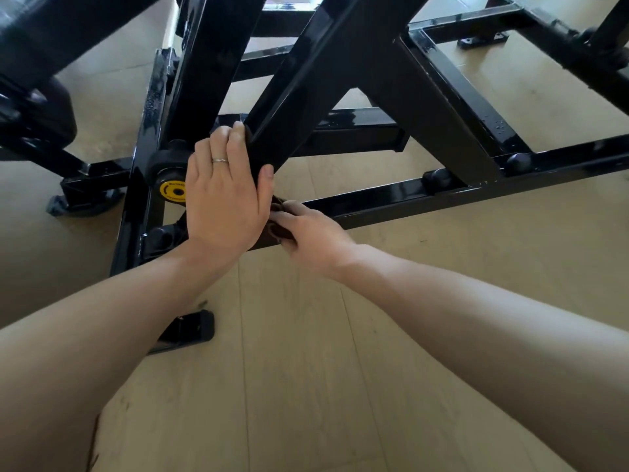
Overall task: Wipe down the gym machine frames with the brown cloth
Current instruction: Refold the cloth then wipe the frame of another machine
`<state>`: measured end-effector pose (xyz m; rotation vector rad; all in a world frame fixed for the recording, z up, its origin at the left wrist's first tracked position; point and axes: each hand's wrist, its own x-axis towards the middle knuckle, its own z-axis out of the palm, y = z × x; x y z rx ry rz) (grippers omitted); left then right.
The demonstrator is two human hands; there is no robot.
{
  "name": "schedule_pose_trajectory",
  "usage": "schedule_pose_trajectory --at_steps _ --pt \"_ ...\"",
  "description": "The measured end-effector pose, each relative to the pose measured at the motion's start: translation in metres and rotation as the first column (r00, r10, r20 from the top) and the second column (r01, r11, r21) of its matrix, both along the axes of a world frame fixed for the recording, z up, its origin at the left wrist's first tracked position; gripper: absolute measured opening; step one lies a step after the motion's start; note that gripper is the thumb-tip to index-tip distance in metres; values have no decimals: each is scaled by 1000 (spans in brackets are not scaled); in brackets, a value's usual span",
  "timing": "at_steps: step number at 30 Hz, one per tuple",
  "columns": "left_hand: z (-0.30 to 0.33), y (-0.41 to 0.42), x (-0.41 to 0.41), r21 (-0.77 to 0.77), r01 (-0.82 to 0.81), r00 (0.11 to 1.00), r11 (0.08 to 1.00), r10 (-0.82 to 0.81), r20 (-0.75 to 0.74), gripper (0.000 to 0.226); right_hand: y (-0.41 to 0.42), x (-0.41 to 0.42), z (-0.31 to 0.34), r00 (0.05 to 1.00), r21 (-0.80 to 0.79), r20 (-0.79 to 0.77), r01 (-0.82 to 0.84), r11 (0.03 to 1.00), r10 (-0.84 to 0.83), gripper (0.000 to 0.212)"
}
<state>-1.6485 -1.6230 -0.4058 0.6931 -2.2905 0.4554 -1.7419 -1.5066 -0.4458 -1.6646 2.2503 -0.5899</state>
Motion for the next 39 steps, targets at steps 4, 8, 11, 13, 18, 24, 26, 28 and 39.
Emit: schedule_pose_trajectory --at_steps 4,8,11,13,18,24,26,28,39 --pt "-1 0 0 -2 3 1000 1000 -3 0 56 21 -26 14 994 -121 -28 104 987 -108 52" --pt "1 1 0 8 7 1000 1000 -7 -8 56 19 -40 42 976 -451 -29 181 874 -217 47" --pt "1 2 -1 28 26 999 999 -25 -25 55 18 -40 45 975 -512 -40 167 843 -217 42" --pt "1 1 0 25 31 999 999 -30 -27 55 12 -42 43 970 -506 -37 188 842 -239 42" --pt "-1 0 -1 10 38 998 999 -37 -41 54 -19 -50 51 965 -422 -26 225 878 -260 38" --pt "-1 -1 1 22 53 998 998 -52 -44 54 -14 -63 51 933 -357 -222 190 914 -281 52" --pt "-1 -1 1 19 67 997 998 -66 -47 54 0 -80 45 879 -341 -285 280 897 -382 62" --pt "-1 -2 1 7 75 996 997 -74 -50 53 17 -99 37 794 -319 -354 394 862 -494 68" --pt "-5 -3 -4 -20 51 994 999 -53 -97 50 -21 -61 58 969 -337 -109 175 925 -222 51"
